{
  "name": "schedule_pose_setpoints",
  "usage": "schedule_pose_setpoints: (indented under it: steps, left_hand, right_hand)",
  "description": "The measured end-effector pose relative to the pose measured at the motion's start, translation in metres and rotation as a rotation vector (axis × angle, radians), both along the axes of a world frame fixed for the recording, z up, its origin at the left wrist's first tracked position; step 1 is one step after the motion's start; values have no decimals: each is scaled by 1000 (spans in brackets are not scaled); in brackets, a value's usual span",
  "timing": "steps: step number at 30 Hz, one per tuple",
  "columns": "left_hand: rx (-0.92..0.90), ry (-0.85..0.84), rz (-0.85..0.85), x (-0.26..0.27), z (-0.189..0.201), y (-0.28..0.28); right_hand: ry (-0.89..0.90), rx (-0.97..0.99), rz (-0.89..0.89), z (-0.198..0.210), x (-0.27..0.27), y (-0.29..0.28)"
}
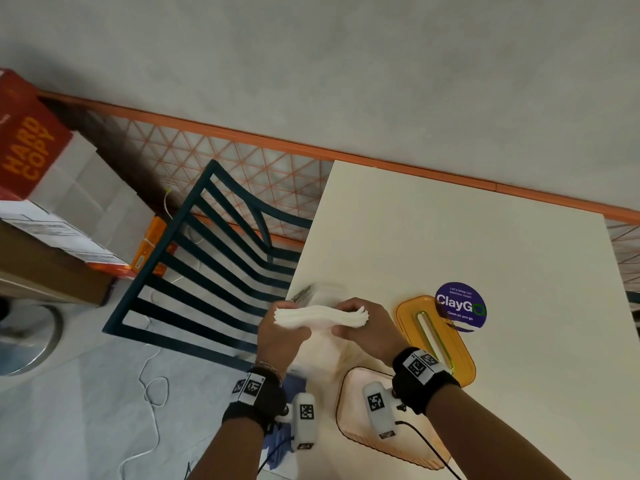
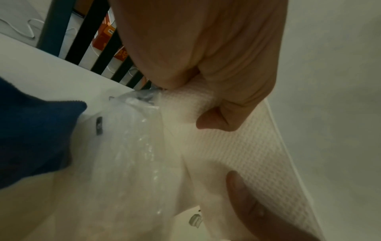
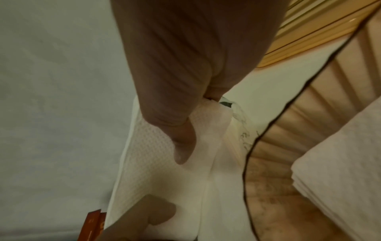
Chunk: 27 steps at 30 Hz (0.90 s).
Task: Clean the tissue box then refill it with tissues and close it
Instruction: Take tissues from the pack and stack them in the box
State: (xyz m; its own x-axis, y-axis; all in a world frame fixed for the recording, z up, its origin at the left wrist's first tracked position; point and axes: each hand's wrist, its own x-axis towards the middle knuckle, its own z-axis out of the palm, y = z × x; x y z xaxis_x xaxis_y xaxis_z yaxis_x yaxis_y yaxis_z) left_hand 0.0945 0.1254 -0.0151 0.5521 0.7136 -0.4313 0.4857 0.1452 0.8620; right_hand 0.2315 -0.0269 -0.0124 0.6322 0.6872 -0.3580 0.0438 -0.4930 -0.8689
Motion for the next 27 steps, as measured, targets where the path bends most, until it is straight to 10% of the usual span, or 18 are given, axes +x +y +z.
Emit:
schedule_pose_setpoints:
  steps: [8, 14, 21, 27]
  left_hand:
    - [-56, -79, 26, -3, 43, -7]
    - [-256, -105, -252, -11, 85, -34]
    - [-176, 199, -543, -24, 53, -79]
    - [227, 415, -642, -16, 45, -120]
  right_hand:
    - [180, 158, -69, 50, -1, -23]
    - [365, 181, -99, 96, -5, -85]
    - [376, -135, -84, 70, -36, -171]
    - [-15, -518, -134, 54, -54, -172]
